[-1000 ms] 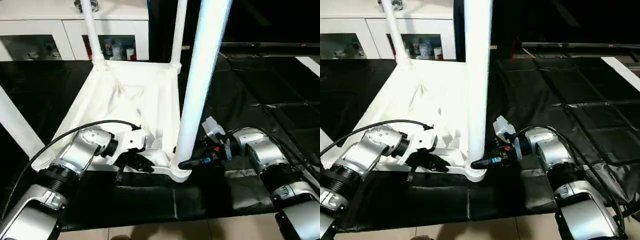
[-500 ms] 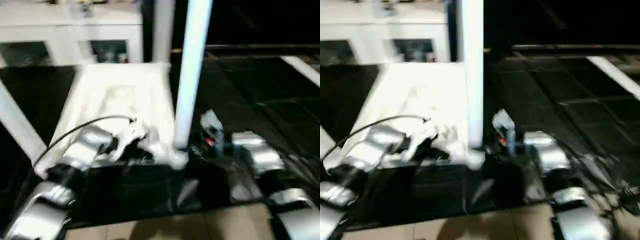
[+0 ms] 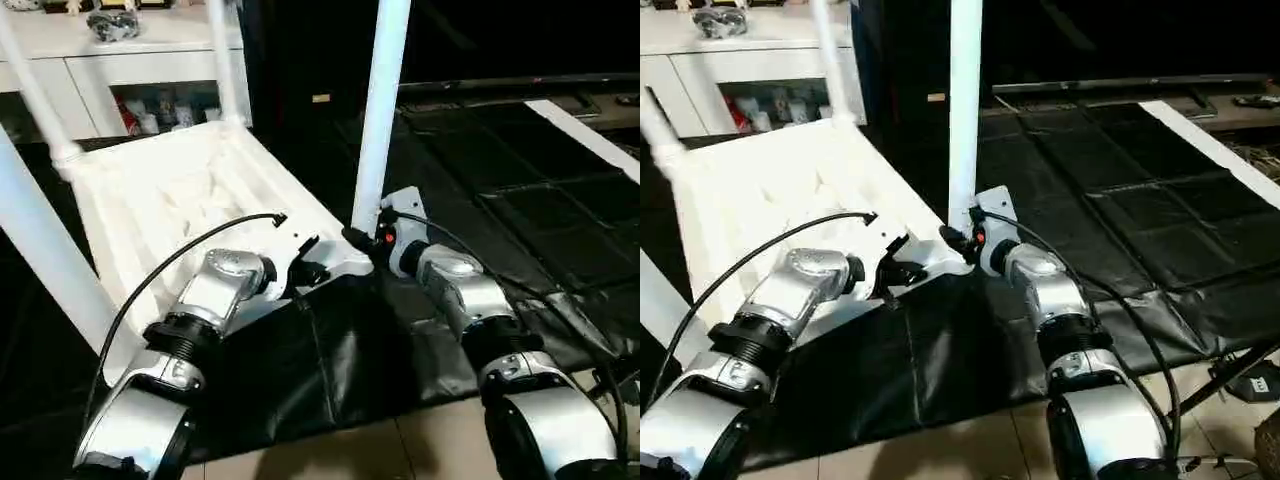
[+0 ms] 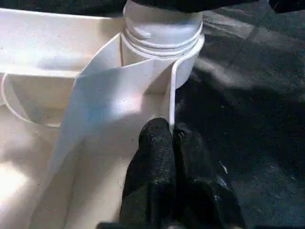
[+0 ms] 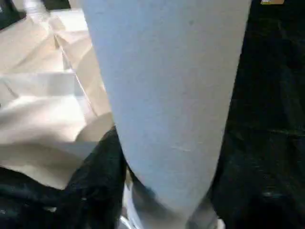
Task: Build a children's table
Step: Rotate leg to tighten
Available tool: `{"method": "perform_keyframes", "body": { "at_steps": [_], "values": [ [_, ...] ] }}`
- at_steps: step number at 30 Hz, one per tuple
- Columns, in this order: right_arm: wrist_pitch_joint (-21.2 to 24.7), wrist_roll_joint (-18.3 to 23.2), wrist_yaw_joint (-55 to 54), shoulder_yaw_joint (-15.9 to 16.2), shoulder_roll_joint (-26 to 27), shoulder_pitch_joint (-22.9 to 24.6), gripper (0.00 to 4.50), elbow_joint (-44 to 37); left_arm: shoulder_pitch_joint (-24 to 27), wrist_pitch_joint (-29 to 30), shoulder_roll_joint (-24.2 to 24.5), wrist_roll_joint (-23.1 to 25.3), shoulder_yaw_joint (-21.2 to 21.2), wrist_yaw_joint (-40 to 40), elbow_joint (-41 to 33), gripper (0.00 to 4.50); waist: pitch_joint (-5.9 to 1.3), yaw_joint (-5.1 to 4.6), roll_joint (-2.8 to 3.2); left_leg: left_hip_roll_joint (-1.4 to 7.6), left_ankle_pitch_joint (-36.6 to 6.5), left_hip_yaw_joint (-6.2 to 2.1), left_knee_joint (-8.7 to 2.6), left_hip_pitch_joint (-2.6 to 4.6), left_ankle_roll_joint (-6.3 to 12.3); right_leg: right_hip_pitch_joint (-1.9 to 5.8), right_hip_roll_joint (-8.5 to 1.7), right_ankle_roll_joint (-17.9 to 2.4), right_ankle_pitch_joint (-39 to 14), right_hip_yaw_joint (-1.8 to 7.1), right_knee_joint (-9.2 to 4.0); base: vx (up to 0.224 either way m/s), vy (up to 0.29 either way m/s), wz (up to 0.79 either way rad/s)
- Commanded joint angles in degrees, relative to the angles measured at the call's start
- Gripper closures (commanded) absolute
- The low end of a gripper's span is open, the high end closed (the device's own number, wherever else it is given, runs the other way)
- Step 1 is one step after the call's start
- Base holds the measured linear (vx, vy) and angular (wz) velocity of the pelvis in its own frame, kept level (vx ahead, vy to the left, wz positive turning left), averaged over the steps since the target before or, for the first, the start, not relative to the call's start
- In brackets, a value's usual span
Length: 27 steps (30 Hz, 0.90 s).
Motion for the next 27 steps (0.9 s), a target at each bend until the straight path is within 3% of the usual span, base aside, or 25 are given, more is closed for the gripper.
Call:
{"method": "perform_keyframes", "body": {
  "at_steps": [1,6,14,18,19,22,27],
  "values": [
    [1.2,1.0,4.8,3.2,4.8,0.5,1.75,0.8,-0.3,-0.8,-2.2,-0.8,-1.8,-0.3,-1.4,4.50,-3.59,0.64,0.06,0.29,-15.0,0.63,-4.03,-0.41,2.71,2.88,-2.43,-11.6,-18.2,1.76,-4.45,0.000,0.000,0.00],
    [-0.3,1.2,9.0,3.6,3.2,1.8,1.25,-0.5,0.6,-2.9,0.1,-0.9,-2.2,-4.3,-2.5,4.50,-3.76,0.90,0.13,0.40,-11.5,0.70,-4.02,-0.65,3.37,3.24,-2.36,-13.0,-12.9,1.77,-3.91,0.000,0.000,0.00],
    [-2.2,1.0,22.1,4.8,-3.7,3.9,0.57,-3.0,1.8,-7.4,5.7,-0.4,-4.4,-13.8,-3.6,4.50,-3.47,1.31,0.09,0.72,-14.1,0.80,-4.27,-0.35,3.42,3.05,-2.31,-12.8,-16.0,1.86,-4.12,0.000,0.000,0.00],
    [-2.4,2.5,32.8,5.6,-8.1,4.7,0.18,-5.3,2.9,-12.3,9.2,-0.8,-6.5,-22.5,-4.7,4.50,-3.64,2.31,0.27,1.00,-12.9,0.97,-4.10,-0.13,3.79,2.92,-2.27,-13.6,-13.2,1.88,-3.77,0.000,0.000,0.00],
    [-2.3,2.8,35.4,5.6,-9.0,4.8,0.18,-5.8,3.1,-13.0,10.0,-1.2,-6.9,-24.6,-5.0,4.50,-3.67,2.33,0.06,1.04,-12.6,1.08,-4.08,-0.24,4.10,3.11,-2.19,-13.8,-12.5,1.89,-3.69,0.000,0.000,0.00],
    [-1.8,3.6,41.6,6.3,-11.3,4.8,0.03,-7.1,3.2,-14.0,11.2,-1.6,-7.8,-28.0,-5.5,4.50,-4.13,3.57,0.16,1.21,-8.5,1.39,-3.58,-0.16,4.97,2.98,-2.20,-16.3,-4.6,1.92,-2.44,0.000,0.000,0.00],
    [-1.3,4.3,50.9,8.6,-14.6,5.3,0.03,-9.0,3.7,-16.4,12.6,-1.8,-9.6,-32.9,-6.4,4.50,-4.05,4.45,0.06,1.29,-9.0,1.59,-3.44,-0.13,5.44,2.87,-2.28,-16.4,-4.6,1.91,-2.35,0.000,0.000,0.00]
  ]
}}
